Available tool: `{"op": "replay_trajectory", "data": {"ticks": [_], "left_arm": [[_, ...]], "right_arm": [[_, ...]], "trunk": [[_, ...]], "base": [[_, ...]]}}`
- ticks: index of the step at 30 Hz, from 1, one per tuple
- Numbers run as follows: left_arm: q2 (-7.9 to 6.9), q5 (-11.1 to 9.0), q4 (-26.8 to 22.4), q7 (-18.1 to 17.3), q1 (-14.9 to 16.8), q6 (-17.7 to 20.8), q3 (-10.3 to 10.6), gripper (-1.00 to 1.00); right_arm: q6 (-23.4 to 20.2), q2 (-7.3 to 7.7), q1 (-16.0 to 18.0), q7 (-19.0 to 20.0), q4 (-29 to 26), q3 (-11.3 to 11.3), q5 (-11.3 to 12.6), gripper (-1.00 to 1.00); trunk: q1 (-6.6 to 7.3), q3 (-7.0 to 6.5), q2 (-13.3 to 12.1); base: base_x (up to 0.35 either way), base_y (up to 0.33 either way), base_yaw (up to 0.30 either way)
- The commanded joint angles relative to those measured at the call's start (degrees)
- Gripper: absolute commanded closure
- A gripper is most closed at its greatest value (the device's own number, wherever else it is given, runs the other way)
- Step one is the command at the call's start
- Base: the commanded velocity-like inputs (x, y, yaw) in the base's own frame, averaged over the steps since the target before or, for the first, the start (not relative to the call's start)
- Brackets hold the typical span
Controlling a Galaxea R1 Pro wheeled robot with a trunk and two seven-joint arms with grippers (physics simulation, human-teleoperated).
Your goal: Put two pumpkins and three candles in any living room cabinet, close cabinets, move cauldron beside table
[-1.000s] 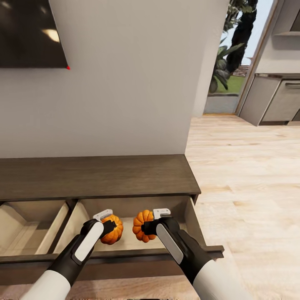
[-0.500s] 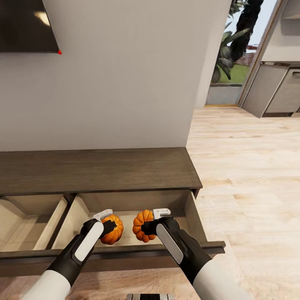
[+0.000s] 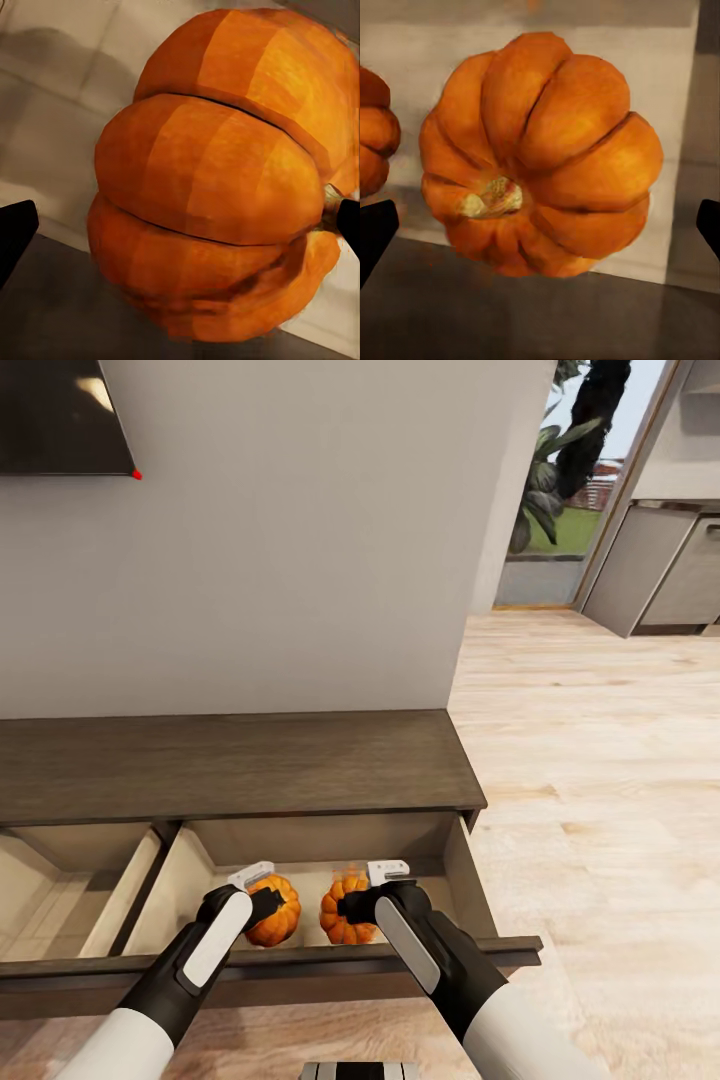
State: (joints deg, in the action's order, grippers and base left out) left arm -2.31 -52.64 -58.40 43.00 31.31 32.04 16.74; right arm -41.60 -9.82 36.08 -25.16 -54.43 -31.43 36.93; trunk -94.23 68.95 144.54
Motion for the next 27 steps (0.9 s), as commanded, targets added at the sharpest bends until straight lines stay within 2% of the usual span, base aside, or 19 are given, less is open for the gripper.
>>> {"op": "replay_trajectory", "data": {"ticks": [1,12,27], "left_arm": [[-0.07,-0.44,-0.1,0.5,0.05,0.04,0.18,-1.0],[-0.07,-0.44,-0.52,0.58,0.03,0.04,0.14,-1.0],[-0.43,-1.15,-0.66,0.5,0.05,0.13,-0.59,-1.0]], "right_arm": [[-0.06,0.02,0.05,-0.59,-0.06,-0.12,0.57,-1.0],[-0.06,0.03,0.05,-0.59,-0.06,-0.12,0.52,-1.0],[-0.14,0.06,0.05,-0.62,-0.23,-0.12,0.45,-1.0]], "trunk": [[0.01,0.05,0.02],[0.01,0.05,0.02],[0.4,-3.27,-0.18]], "base": [[0.0,0.0,0.0],[0.0,0.0,0.0],[0.0,0.0,0.0]]}}
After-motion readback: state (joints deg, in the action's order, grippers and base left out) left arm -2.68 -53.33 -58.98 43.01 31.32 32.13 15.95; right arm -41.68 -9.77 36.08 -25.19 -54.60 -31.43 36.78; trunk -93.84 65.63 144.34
